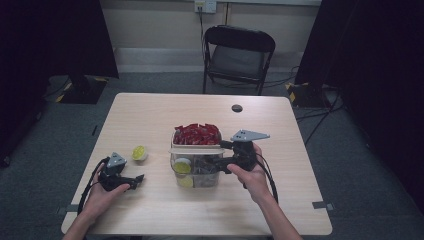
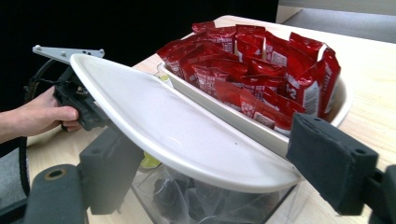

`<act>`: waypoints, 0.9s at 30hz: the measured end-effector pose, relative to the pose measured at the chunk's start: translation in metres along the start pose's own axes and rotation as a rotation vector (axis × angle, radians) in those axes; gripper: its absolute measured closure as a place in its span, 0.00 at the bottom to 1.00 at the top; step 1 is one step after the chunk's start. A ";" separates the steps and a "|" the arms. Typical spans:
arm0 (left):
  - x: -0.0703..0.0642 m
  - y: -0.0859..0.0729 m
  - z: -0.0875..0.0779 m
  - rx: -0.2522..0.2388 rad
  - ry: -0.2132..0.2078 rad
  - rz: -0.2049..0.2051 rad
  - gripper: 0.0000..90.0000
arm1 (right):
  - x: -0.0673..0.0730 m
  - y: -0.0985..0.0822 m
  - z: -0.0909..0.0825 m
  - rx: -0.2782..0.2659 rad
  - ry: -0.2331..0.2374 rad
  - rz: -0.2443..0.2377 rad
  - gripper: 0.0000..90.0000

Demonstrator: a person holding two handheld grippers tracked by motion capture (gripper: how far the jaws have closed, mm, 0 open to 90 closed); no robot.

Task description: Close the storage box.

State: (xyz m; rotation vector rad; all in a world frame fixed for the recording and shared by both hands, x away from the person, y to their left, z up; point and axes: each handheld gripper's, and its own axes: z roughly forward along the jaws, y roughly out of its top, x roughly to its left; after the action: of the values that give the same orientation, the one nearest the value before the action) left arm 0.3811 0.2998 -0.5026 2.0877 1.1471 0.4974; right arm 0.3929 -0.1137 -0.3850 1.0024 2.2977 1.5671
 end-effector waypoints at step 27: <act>0.000 0.000 0.000 0.000 0.000 -0.001 0.08 | 0.003 -0.028 -0.003 0.059 -0.059 0.008 0.17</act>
State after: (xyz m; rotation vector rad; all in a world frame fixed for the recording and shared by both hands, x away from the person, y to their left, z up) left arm 0.3811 0.2998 -0.5026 2.0869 1.1482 0.4962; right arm 0.3773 -0.1204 -0.4079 1.0577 2.3158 1.4603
